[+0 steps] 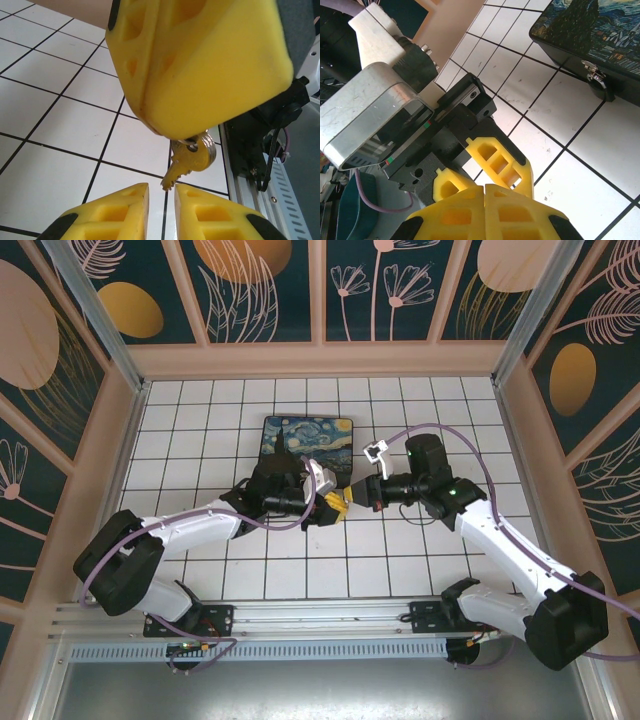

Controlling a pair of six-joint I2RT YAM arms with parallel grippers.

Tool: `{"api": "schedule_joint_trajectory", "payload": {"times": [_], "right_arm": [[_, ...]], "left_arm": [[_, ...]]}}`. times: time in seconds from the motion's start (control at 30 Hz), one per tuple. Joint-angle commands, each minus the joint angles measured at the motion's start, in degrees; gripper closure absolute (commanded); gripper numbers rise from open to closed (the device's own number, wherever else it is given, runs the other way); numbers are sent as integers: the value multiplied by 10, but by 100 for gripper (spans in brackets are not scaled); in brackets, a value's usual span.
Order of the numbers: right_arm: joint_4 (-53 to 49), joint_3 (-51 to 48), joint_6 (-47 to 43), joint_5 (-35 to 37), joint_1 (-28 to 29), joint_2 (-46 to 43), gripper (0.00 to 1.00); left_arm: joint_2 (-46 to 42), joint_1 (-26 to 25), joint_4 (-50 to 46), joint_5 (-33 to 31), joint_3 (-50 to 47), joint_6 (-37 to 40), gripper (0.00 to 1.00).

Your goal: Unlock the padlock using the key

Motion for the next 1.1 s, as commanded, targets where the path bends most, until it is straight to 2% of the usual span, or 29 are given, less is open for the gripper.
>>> {"api": "schedule_joint_trajectory", "payload": {"times": [0.0, 0.8, 0.93, 1.0, 1.07], "right_arm": [[16, 4, -1, -10, 8, -5, 94], [-4, 2, -16, -5, 11, -6, 94], [-7, -1, -17, -3, 10, -5, 94], [-8, -4, -22, -2, 6, -5, 91], [-10, -7, -27, -5, -1, -6, 89]], "left_arm": [[-4, 1, 20, -6, -1, 2, 79], [-8, 3, 15, -18, -1, 6, 90], [-10, 4, 17, -24, -3, 6, 94], [-13, 4, 13, -29, -3, 10, 99], [-16, 3, 12, -35, -5, 10, 100]]}}
